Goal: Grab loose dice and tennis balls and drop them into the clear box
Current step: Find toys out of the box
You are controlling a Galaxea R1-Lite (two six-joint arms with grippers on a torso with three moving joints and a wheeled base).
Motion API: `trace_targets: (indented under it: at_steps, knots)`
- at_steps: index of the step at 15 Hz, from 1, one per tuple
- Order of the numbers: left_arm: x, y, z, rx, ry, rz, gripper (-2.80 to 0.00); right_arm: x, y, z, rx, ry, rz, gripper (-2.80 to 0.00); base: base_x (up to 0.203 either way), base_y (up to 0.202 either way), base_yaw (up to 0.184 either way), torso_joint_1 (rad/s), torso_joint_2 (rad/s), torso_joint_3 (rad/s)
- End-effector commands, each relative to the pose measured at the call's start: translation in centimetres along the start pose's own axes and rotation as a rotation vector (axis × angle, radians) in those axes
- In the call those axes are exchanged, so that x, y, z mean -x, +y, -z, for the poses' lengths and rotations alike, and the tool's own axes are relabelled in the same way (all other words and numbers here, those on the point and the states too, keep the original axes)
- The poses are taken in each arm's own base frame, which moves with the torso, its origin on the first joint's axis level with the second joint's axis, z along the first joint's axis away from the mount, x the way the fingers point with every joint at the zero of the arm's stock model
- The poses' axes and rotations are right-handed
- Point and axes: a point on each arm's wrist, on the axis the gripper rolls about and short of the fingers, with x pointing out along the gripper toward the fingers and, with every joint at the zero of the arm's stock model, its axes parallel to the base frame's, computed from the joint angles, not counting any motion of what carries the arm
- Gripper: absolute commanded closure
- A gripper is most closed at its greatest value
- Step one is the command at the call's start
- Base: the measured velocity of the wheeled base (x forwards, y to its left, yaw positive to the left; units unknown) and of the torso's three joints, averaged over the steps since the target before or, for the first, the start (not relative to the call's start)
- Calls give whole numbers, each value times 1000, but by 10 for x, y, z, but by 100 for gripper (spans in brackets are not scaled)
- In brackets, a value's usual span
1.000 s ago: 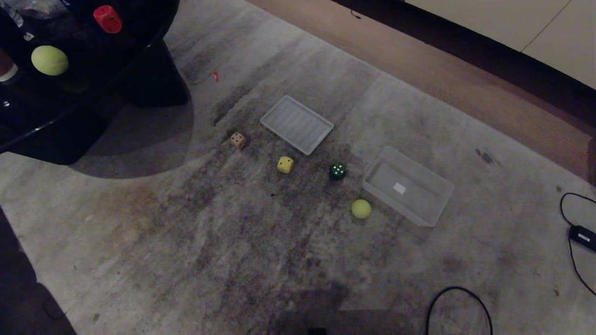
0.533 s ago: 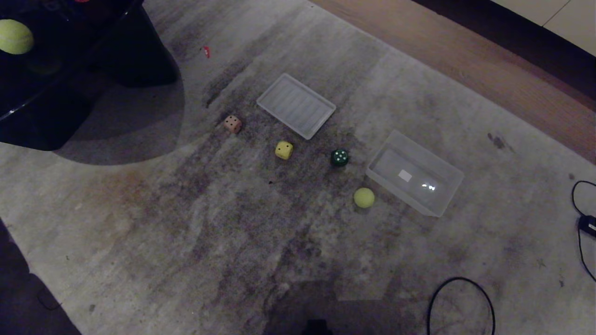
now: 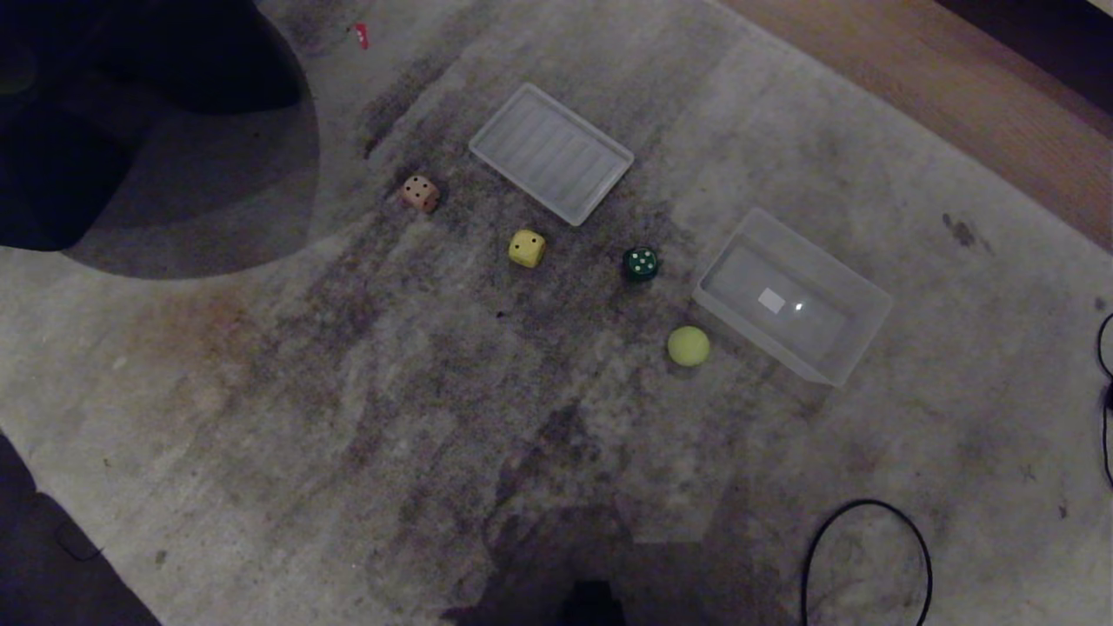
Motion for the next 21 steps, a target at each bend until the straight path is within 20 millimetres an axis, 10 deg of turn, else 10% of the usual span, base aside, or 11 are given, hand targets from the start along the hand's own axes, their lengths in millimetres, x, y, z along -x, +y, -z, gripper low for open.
trace_targets:
  at_steps: [1, 21]
  knots:
    - [0, 0, 0, 0, 3, -1, 0, -1, 0, 3, 0, 12, -1, 0, 0, 0, 0, 2, 4, -201]
    - [0, 0, 1, 11, 5, -3, 0, -1, 0, 3, 3, 10, -3, 0, 0, 0, 0, 2, 1, -131]
